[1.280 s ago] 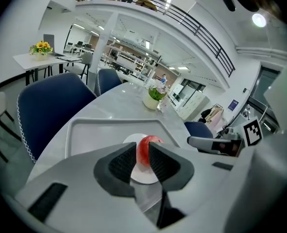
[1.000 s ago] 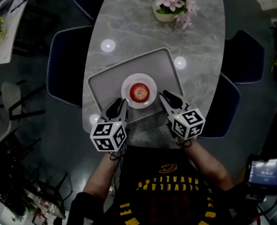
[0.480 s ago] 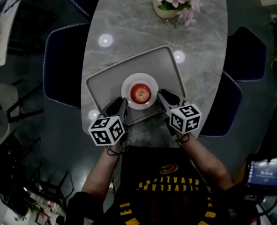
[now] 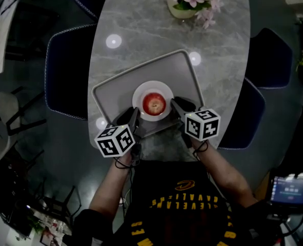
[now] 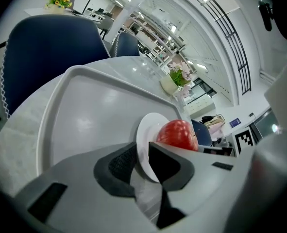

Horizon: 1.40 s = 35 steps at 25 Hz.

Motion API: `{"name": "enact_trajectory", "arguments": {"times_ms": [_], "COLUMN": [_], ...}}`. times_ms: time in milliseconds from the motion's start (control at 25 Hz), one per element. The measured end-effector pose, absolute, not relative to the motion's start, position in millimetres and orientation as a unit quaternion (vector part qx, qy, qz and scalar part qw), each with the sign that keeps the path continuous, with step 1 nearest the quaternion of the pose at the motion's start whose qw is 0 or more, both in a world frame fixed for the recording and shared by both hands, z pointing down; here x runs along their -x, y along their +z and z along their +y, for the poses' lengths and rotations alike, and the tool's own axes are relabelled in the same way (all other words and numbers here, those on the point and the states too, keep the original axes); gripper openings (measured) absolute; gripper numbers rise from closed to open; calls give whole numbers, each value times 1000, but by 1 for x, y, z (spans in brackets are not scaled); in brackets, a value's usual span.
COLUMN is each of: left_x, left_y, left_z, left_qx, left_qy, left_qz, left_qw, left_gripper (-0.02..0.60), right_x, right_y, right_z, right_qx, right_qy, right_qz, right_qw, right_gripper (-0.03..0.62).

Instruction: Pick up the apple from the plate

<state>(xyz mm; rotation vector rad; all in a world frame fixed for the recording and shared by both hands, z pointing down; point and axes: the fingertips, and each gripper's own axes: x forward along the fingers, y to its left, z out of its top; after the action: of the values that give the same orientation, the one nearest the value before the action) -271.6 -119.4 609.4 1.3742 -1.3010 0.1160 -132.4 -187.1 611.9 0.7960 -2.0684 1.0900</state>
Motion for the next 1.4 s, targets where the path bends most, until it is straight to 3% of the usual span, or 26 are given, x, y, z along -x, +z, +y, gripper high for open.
{"name": "enact_trajectory", "arguments": {"times_ms": [480, 1400], "left_x": [268, 254], "left_y": [625, 617], "left_z": [-119, -113], "left_qx": [-555, -543], "left_qy": [38, 31], "left_qz": [-546, -522], "left_qw": [627, 657], "left_gripper": [67, 43], "right_x": [139, 127], "right_y": [627, 618], "right_z": [-186, -177], "right_qx": [-272, -280], "right_qy": [467, 532], "right_qz": [-763, -738], "right_qw": [354, 307], "right_gripper": [72, 54]}}
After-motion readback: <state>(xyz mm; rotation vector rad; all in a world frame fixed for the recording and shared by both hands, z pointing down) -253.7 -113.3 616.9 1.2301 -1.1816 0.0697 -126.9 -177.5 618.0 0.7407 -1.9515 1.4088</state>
